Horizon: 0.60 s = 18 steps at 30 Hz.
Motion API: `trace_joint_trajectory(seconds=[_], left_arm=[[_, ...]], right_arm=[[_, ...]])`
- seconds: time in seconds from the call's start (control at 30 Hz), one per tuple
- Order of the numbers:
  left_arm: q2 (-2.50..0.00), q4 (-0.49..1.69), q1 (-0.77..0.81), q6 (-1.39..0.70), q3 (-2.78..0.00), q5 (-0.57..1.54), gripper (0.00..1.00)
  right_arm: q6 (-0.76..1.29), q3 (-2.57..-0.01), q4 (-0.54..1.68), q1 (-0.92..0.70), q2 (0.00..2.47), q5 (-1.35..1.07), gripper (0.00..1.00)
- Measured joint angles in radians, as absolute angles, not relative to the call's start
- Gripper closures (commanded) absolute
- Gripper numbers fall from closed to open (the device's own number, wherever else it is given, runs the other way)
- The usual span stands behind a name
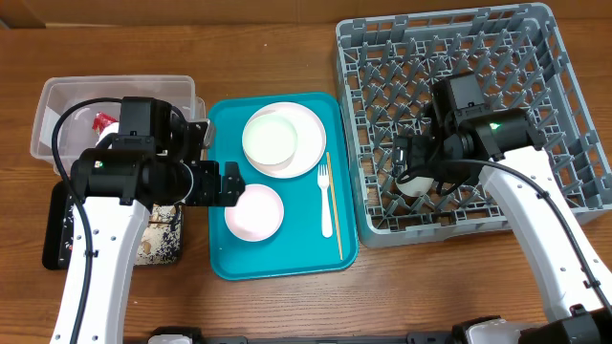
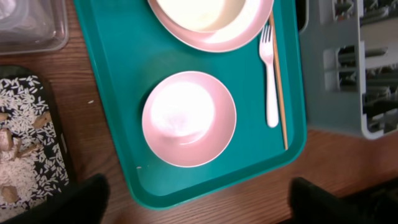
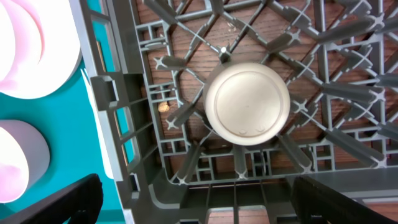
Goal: Sort waste into correct bins and load items into the dishwasher
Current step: 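Release the cup and move the left gripper down to the pink bowl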
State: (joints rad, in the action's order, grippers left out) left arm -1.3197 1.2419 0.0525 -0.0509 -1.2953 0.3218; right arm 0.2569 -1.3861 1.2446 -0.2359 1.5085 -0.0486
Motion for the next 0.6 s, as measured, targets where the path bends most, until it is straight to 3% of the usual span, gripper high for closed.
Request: trace_joint_trajectory(seconds=[0.13,0.6], left_arm=[[-1.332,1.241,0.066,-0.089,-1.27,0.317,0.36],[-1.41,1.156,0.209,-0.294,-1.1,0.131,0.38]], right_arm=[[0.257,-1.386,1.246,-0.236,1.509,-0.048,0.0],[0.257,-1.386,1.247,-0.236,1.509,-0.049,0.0]])
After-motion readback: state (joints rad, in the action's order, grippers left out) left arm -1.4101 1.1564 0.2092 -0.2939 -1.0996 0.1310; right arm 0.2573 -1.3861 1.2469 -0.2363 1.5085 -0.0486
